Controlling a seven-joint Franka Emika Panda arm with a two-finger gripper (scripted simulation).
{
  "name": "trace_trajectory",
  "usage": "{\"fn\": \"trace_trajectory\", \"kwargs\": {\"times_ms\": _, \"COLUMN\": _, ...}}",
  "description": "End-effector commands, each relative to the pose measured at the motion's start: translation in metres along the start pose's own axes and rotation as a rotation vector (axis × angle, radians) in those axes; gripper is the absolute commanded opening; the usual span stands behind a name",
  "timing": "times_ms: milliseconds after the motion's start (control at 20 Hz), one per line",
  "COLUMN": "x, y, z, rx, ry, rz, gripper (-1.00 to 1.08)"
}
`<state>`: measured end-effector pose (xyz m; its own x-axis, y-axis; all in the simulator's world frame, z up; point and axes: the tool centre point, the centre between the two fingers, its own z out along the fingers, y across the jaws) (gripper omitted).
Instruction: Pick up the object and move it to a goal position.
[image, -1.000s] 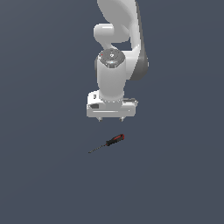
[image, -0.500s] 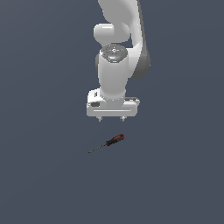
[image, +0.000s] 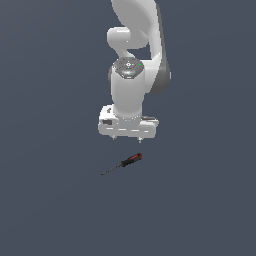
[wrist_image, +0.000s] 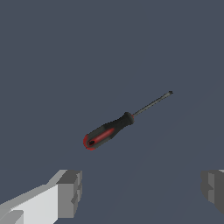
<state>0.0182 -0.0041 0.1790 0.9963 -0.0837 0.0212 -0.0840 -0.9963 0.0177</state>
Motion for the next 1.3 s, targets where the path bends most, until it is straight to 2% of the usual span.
{"fn": "trace_trajectory", "kwargs": {"times_ms": 0, "x": 0.002, "y": 0.001, "z": 0.006, "rx": 0.003, "ry": -0.002, "rz": 0.05, "gripper": 1.0}}
{"fn": "trace_trajectory", "kwargs": {"times_ms": 1250, "x": 0.031, "y": 0.012, "z": 0.089, "rx": 0.013, "ry": -0.027, "rz": 0.782, "gripper": 1.0}}
